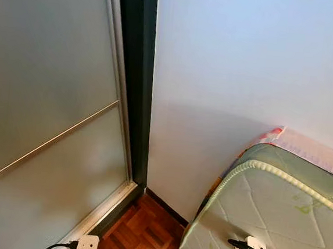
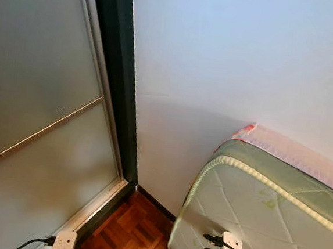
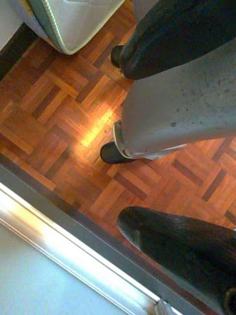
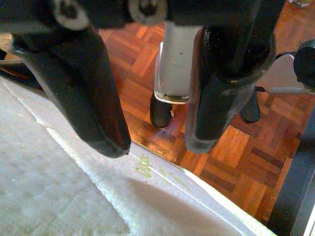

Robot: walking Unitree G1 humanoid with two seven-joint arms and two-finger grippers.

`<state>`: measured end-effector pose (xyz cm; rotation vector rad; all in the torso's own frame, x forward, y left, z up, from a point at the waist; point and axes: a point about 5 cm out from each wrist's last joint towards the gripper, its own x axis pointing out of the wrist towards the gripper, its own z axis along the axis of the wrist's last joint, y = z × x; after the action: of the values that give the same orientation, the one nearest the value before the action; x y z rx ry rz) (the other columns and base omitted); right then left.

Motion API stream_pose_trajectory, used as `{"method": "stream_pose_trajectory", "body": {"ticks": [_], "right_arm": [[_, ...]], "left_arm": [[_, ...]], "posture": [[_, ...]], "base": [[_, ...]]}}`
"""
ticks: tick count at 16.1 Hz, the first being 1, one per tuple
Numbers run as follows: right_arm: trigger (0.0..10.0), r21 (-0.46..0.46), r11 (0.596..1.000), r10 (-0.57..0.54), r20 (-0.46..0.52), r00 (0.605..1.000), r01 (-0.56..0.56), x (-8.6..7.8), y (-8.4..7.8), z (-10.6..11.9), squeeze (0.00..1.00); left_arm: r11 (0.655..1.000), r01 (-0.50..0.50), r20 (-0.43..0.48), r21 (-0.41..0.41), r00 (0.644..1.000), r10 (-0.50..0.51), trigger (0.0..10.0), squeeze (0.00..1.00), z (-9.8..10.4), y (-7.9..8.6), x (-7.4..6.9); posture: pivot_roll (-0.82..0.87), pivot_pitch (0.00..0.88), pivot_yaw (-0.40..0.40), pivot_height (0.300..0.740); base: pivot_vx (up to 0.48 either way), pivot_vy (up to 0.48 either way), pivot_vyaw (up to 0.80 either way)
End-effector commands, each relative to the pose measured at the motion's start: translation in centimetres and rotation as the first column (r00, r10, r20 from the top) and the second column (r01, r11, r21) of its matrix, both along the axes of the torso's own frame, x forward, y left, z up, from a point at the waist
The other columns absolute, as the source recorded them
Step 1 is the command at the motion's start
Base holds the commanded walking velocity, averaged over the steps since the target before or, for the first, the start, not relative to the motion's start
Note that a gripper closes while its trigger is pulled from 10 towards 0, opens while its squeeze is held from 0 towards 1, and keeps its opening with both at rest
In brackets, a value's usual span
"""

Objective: Clean up the room

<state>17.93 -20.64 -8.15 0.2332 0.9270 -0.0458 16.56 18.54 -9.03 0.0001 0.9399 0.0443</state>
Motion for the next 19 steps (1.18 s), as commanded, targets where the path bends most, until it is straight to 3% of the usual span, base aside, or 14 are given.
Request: {"method": "stream_pose_trajectory", "body": {"ticks": [1,19], "right_arm": [[10.0,-0.002,1.0,-0.01,0.013,1.0,0.01,0.05,-0.1,0.07,0.0],[10.0,0.003,1.0,-0.01,0.017,1.0,0.01,0.05,-0.34,0.13,0.0]], "left_arm": [[0.999,0.028,-0.071,-0.023,0.997,-0.03,10.0,0.0,-0.83,-1.1,-1.53],[0.999,0.028,-0.07,-0.038,0.997,-0.031,10.0,0.0,-0.71,-1.31,-1.14]], "posture": [[0.19,0.076,-0.074,0.74],[0.18,0.097,-0.087,0.74]], "base": [[-0.292,0.0,0.0],[-0.299,0.0,0.0]]}}
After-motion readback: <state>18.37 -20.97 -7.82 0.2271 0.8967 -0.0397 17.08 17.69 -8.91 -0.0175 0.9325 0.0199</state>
